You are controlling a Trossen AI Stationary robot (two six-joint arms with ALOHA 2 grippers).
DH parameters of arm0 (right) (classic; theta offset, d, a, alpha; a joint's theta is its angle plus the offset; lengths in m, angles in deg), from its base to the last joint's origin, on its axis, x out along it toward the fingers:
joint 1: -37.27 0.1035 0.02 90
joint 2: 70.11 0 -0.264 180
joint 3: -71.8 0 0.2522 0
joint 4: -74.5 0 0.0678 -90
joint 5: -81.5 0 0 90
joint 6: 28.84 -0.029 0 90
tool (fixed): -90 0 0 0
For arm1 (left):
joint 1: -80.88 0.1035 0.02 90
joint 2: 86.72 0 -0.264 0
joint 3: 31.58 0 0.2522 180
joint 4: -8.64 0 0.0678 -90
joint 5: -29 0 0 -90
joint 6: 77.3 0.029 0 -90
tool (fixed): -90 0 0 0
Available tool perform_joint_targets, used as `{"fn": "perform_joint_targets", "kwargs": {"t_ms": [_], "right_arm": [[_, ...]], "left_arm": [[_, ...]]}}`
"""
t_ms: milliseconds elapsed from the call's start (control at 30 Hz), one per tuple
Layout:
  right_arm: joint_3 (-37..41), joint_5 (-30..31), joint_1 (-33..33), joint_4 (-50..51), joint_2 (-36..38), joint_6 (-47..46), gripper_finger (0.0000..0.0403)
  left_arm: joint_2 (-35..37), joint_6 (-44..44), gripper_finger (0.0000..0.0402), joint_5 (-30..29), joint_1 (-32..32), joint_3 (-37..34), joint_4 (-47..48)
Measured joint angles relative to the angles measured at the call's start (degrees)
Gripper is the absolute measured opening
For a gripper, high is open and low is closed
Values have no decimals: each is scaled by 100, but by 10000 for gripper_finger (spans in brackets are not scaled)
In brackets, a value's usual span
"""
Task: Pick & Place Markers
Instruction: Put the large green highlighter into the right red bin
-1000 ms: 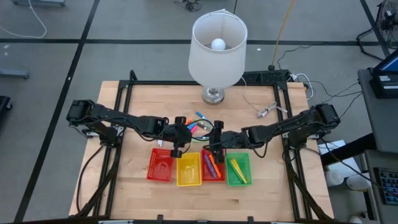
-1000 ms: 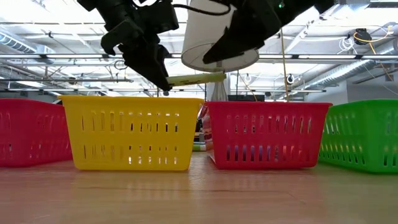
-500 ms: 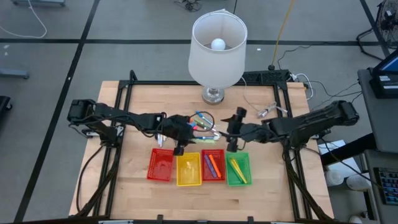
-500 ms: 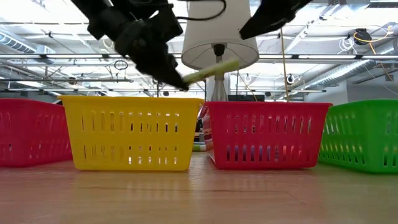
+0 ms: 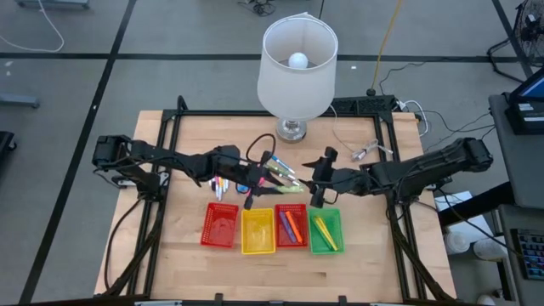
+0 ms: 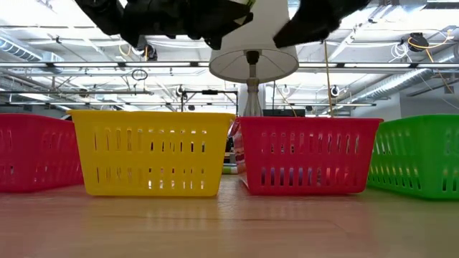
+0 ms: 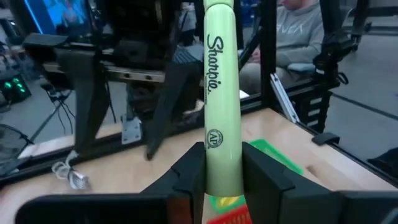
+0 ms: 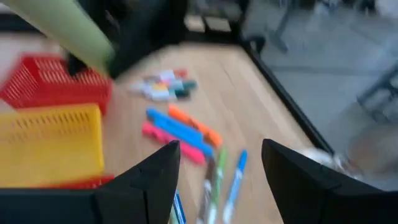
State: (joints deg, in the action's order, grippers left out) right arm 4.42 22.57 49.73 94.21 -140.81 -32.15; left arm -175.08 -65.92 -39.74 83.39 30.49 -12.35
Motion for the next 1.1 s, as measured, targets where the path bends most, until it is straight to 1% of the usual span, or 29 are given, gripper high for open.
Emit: {"fn": "perform_joint_targets", "kwargs": {"t_ms": [67, 233, 300, 367, 500, 567, 667, 767, 833, 967, 1100], "right_arm": [[177, -313, 1, -815, 4, 257, 218], [870, -1410, -10, -3359, -149, 627, 219], [1036, -1708, -12, -3994, -306, 745, 219], [1063, -1815, -5, -4358, -471, 746, 218], [988, -2087, -12, -4638, -802, 745, 215], [890, -2119, -10, -4653, -911, 771, 215], [809, -2039, -10, -4689, -981, 959, 214], [814, -1783, -1, -4592, -945, 1102, 209], [814, -1760, 1, -4564, -880, 1159, 204], [814, -1756, 1, -4311, -838, 1163, 183], [814, -1753, 1, -4243, -837, 1211, 143]], "left_arm": [[0, -1, 90, -7, 4, 0, -34], [6, -55, 91, 32, -1, 0, 6], [9, -84, 91, 15, -10, 0, -1], [-5, -100, 91, -55, 13, 0, 41], [-2, -119, 91, -49, 19, 0, 84], [-4, -117, 91, -11, 18, 0, 141], [-2, -140, 92, -32, 21, 0, 117], [-2, -141, 92, -39, 25, 0, 203], [-2, -141, 92, -39, 21, 0, 267], [-2, -149, 92, -37, 21, 0, 331], [-2, -134, 92, -39, 21, 0, 327]]}}
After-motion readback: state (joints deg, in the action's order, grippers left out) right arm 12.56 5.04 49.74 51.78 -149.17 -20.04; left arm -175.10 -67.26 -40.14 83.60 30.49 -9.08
